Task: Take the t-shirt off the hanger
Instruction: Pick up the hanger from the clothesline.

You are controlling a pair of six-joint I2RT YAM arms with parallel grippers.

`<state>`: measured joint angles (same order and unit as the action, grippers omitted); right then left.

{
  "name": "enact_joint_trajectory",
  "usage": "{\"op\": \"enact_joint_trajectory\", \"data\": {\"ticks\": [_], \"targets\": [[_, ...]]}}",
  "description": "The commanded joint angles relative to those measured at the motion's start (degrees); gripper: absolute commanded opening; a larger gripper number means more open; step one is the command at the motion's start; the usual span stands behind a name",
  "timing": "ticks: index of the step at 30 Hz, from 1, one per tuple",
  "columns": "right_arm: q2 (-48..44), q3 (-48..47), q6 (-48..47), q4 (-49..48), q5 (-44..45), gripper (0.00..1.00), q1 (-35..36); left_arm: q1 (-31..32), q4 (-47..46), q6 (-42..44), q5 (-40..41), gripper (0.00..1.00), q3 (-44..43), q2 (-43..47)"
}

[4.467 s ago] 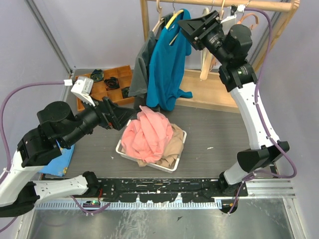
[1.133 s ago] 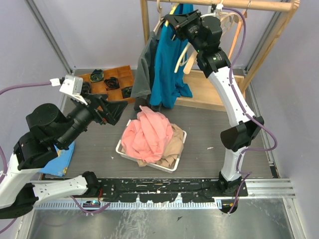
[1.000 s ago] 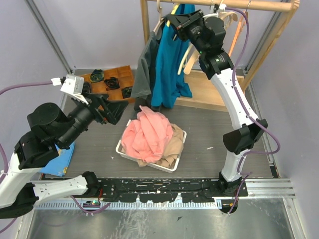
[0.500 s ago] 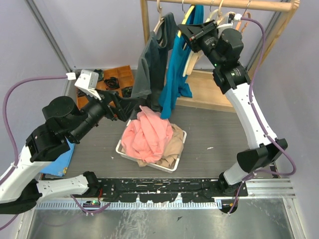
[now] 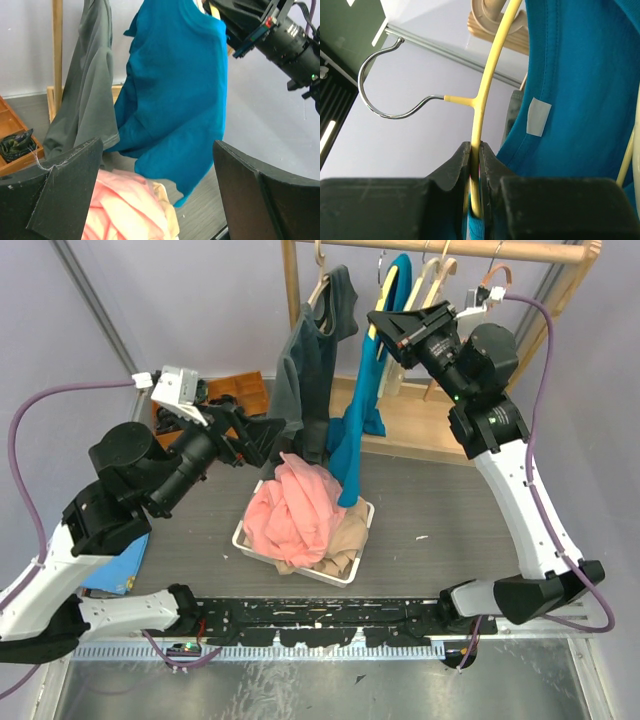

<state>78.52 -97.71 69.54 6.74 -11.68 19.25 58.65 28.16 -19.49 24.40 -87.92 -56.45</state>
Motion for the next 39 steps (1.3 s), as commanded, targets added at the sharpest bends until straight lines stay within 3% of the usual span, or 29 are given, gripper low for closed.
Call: {"op": "enact_joint_trajectory", "data": {"ticks": [1, 11, 16, 30, 39], "targets": [[-5.3, 1.4, -0.7, -5.7, -3.3, 0.01, -0.1, 0.1, -5.4, 1.5, 0.9, 0.98, -4.0, -2.8], [-11.5, 6.2, -0.7, -5.5, -1.9, 0.01, -0.2, 0.1, -2.6, 3.2, -6.2, 0.98, -13.5, -13.2], [-10.9, 4.2, -1.1, -5.5, -1.7, 0.01, -0.1, 0.1, -0.3, 0.3, -10.3, 0.98, -12.0, -14.3], [-11.6, 5.2, -0.6, -6.1, -1.3, 0.01, -0.1, 0.1, -0.8, 0.0, -11.5, 0.98, -13.3, -15.9], [-10.3, 2.5, -0.5, -5.3, 2.5, 0.01, -0.2, 0.2, 0.2, -5.4, -20.9, 0.98, -10.1, -18.3]]}}
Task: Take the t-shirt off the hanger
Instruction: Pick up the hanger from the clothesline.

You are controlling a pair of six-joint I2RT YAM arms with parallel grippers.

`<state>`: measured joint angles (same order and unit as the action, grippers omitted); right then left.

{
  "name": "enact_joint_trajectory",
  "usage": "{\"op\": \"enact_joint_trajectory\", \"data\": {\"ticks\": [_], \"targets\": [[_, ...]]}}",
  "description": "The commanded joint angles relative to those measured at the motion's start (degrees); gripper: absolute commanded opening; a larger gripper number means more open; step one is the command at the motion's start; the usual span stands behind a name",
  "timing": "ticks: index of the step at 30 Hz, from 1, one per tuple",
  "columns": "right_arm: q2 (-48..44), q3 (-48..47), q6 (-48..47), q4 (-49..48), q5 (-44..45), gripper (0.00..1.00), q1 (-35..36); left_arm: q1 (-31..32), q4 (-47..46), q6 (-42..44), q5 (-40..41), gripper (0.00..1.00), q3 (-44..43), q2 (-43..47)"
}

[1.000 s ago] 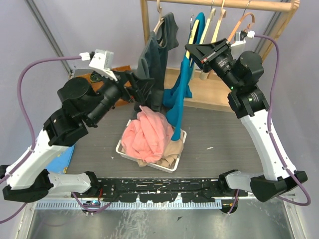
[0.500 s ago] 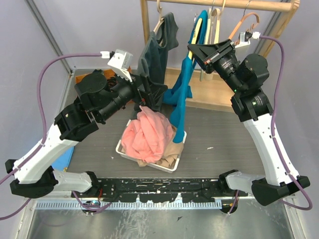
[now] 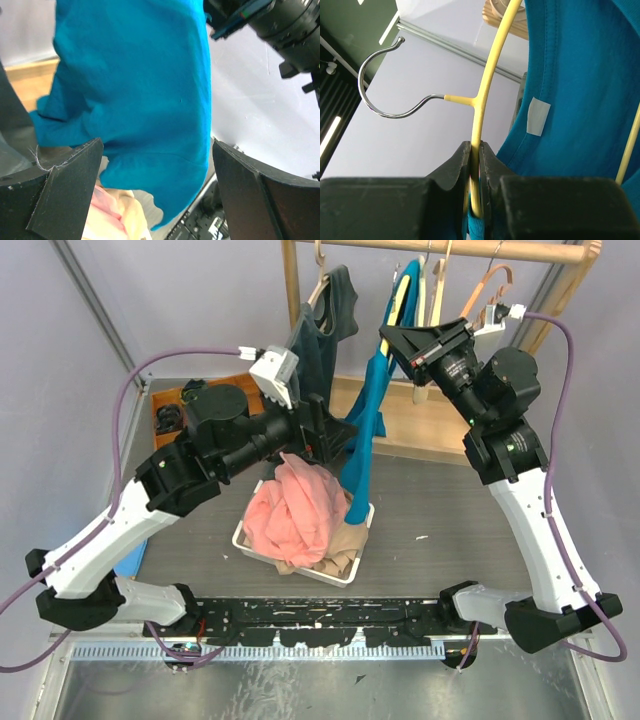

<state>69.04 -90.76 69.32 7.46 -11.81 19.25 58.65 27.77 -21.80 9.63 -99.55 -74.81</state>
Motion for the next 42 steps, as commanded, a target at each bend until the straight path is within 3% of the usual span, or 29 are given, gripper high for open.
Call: {"op": "enact_joint_trajectory", "data": {"ticks": [1, 13, 33, 38, 40, 42], "targets": [[-0.5, -4.8, -0.2, -6.0, 2.8, 0.01, -0.1, 0.4, 1.0, -3.3, -6.8, 0.98, 2.2, 0.3], [3.0, -8.0, 0.1, -6.5, 4.1, 0.01, -0.2, 4.9, 2.6, -2.5, -1.8, 0.98, 11.3, 5.9], [2.8, -7.1, 1.3, -8.0, 4.5, 0.01, -0.1, 6.7, 1.4, 0.4, 7.9, 0.99, 6.5, -2.5], [2.9, -7.1, 1.5, -8.1, 4.3, 0.01, -0.2, 6.8, 1.1, 0.3, 9.4, 0.8, 6.8, -2.2], [2.9, -7.1, 1.6, -8.1, 4.2, 0.01, -0.1, 6.9, 0.4, 0.7, 9.7, 0.66, 7.3, -1.6], [2.9, -7.0, 1.7, -8.1, 4.2, 0.01, -0.1, 6.9, -0.4, 1.2, 9.3, 0.46, 7.6, -1.2]]}}
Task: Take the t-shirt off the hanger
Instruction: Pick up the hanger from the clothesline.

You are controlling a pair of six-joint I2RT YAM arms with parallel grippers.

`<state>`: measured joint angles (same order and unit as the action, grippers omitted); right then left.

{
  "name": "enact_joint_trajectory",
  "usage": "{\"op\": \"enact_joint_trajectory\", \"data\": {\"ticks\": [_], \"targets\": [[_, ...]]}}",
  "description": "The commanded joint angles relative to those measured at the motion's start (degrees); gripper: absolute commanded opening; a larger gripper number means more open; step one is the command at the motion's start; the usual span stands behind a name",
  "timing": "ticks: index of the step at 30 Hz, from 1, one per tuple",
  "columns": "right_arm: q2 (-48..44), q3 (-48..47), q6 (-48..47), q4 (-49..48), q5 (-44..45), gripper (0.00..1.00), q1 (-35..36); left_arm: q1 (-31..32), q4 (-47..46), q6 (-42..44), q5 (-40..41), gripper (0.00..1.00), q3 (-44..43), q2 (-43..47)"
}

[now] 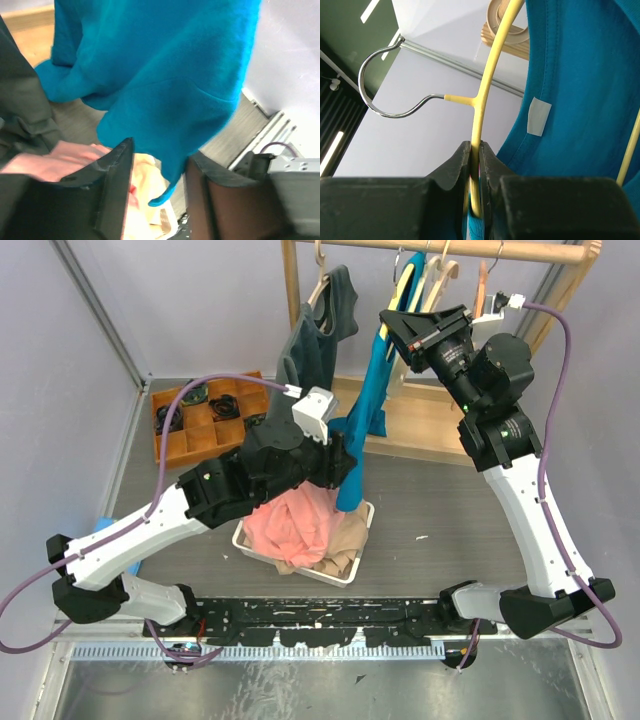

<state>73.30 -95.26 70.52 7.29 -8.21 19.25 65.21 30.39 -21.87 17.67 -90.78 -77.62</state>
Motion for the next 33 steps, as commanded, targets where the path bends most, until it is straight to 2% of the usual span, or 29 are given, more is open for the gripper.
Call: {"op": "enact_joint_trajectory", "data": {"ticks": [1, 3, 5, 10, 21, 33], "targets": [[-1.3, -2.4, 0.5, -7.9, 0.6, 0.01, -0.1, 0.3, -3.3, 1.4, 0.9, 0.35, -1.2, 1.6], [-1.4, -2.2, 0.6, -7.9, 0.8, 0.01, -0.2, 0.3, -3.4, 1.6, -0.2, 0.14, -1.4, 1.8], [-1.5, -1.9, 0.5, -7.8, 1.2, 0.01, -0.2, 0.4, -3.3, 1.6, -1.1, 0.0, -1.6, 2.2], [-1.2, -1.1, 1.1, -8.0, 2.0, 0.01, -0.1, 1.2, -2.4, 1.9, -2.3, 0.0, -1.4, 4.4], [0.4, -0.2, 2.3, -9.8, 4.8, 0.01, -0.2, 4.9, -1.1, 1.6, -3.2, 0.0, 4.0, 16.3], [2.0, -0.5, 1.2, -10.6, 6.0, 0.01, -0.2, 7.7, 1.3, 0.7, -2.8, 0.0, 3.4, 21.6]]}}
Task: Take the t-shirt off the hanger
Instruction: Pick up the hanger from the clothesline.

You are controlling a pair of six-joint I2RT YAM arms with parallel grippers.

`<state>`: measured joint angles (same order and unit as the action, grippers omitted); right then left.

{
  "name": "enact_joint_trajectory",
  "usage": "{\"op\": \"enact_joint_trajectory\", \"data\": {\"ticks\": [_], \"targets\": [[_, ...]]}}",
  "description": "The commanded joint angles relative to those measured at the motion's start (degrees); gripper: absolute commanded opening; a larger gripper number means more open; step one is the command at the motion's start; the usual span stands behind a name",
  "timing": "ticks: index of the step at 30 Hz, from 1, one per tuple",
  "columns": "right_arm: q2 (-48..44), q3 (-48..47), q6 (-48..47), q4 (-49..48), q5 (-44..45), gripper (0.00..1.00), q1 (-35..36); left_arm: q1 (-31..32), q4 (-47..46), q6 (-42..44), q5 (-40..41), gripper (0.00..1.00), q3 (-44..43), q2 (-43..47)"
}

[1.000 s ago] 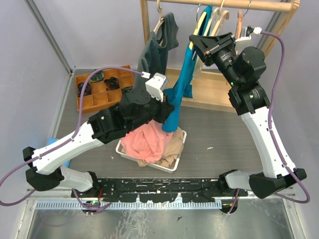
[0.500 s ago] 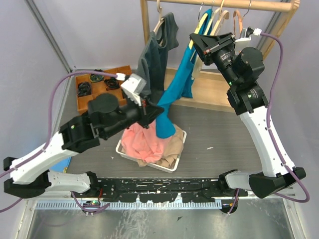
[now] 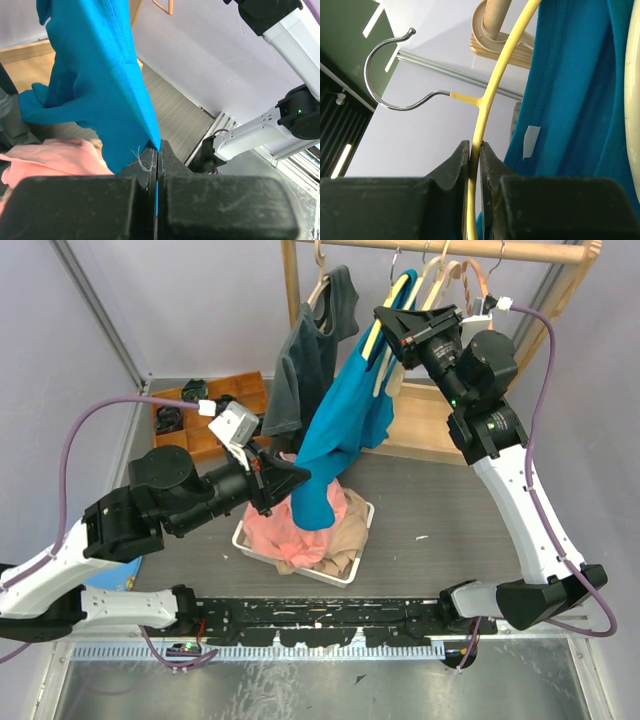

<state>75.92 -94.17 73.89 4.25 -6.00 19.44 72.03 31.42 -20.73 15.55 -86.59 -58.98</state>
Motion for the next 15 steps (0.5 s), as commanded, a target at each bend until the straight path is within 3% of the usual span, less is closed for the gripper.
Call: {"op": "enact_joint_trajectory", "data": {"ticks": [1, 13, 15], "targets": [[-0.7, -1.4, -2.3, -7.5, 3.8, 0.01, -0.4, 0.9, 0.2, -0.3, -0.2, 0.0, -1.2, 3.1], [-2.0, 0.4, -3.7, -6.8, 4.1, 0.01, -0.4, 0.9, -0.8, 3.8, -0.7, 0.0, -11.0, -1.4], [-2.0, 0.2, -3.7, -7.3, 3.5, 0.0, -0.4, 0.9, -1.1, 3.8, 0.2, 0.06, -10.7, -1.7]]}}
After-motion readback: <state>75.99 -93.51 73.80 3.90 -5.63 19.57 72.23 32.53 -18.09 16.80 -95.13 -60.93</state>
